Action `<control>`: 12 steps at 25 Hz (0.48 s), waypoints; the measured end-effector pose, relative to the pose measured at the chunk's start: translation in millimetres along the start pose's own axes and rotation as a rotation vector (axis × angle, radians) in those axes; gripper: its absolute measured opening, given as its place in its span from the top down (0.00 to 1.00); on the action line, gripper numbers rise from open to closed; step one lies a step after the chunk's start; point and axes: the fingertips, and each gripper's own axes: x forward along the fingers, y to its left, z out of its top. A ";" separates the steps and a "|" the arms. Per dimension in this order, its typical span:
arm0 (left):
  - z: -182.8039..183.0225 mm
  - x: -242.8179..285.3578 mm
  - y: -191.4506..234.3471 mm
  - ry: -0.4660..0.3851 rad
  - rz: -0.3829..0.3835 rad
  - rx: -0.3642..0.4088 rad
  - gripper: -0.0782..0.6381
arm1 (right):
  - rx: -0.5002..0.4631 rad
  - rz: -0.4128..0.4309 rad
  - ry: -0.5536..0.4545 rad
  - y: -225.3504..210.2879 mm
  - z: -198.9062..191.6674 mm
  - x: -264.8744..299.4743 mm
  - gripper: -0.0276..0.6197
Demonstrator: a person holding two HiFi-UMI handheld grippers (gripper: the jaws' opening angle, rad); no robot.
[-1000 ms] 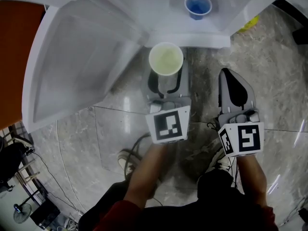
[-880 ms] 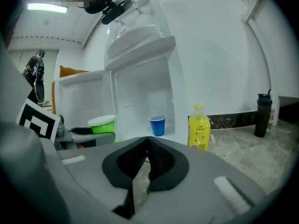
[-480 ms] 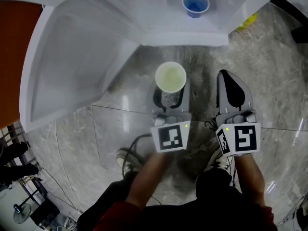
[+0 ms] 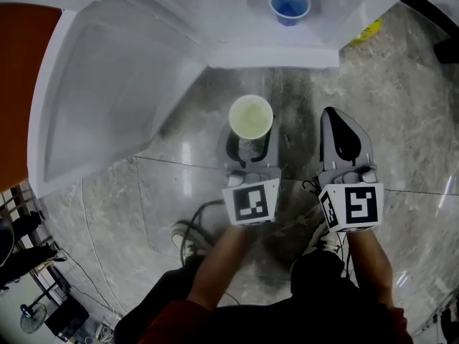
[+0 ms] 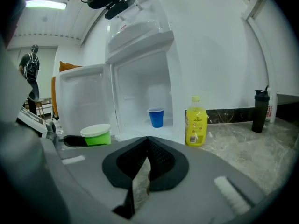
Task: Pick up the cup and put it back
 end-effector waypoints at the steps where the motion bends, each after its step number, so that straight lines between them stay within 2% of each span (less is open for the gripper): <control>1: -0.6 -0.1 0.1 0.000 -0.001 0.003 0.51 | 0.001 -0.001 0.002 -0.2 -0.6 0.0 0.96; 12: -1.4 2.5 -0.5 0.004 -0.004 0.006 0.51 | 0.002 0.001 0.011 -0.6 -4.3 1.0 0.96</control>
